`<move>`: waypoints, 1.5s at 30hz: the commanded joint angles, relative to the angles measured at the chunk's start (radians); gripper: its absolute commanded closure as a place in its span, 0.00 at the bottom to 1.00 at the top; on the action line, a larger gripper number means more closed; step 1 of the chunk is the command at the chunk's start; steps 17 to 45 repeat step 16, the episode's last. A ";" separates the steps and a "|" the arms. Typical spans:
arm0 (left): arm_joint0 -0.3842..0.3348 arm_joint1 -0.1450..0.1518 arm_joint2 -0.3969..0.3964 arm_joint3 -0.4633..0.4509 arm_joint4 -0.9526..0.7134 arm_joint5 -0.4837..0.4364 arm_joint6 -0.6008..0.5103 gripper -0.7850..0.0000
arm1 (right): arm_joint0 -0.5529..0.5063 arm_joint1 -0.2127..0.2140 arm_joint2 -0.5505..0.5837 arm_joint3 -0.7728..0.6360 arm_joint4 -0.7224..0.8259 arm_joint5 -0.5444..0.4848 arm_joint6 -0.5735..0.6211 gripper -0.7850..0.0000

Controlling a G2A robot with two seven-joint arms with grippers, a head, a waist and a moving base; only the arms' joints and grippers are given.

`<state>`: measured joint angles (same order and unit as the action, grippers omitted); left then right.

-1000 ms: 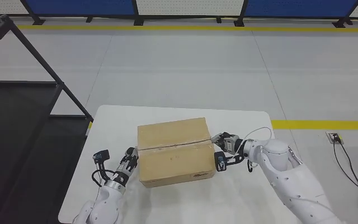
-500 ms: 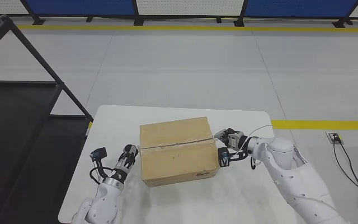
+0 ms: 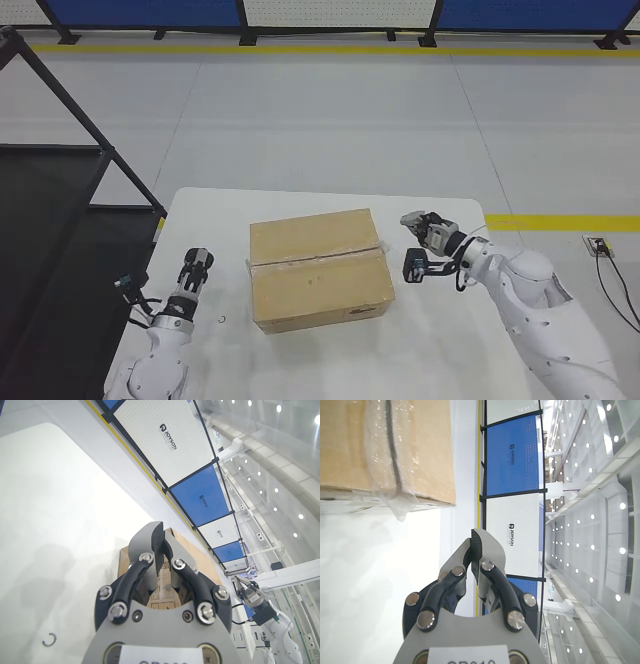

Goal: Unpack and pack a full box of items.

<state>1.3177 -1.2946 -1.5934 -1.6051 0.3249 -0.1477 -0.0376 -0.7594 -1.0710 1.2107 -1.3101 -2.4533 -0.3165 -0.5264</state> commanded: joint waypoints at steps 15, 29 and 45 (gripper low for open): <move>0.011 0.001 -0.036 -0.006 -0.088 -0.060 -0.002 0.10 | -0.059 0.005 0.060 -0.045 0.085 0.111 -0.002 0.13; 0.011 0.001 -0.036 -0.006 -0.088 -0.060 -0.002 0.07 | -0.059 0.005 0.060 -0.045 0.085 0.111 -0.002 0.09; 0.011 0.001 -0.036 -0.006 -0.088 -0.060 -0.002 0.07 | -0.059 0.005 0.060 -0.045 0.085 0.111 -0.002 0.09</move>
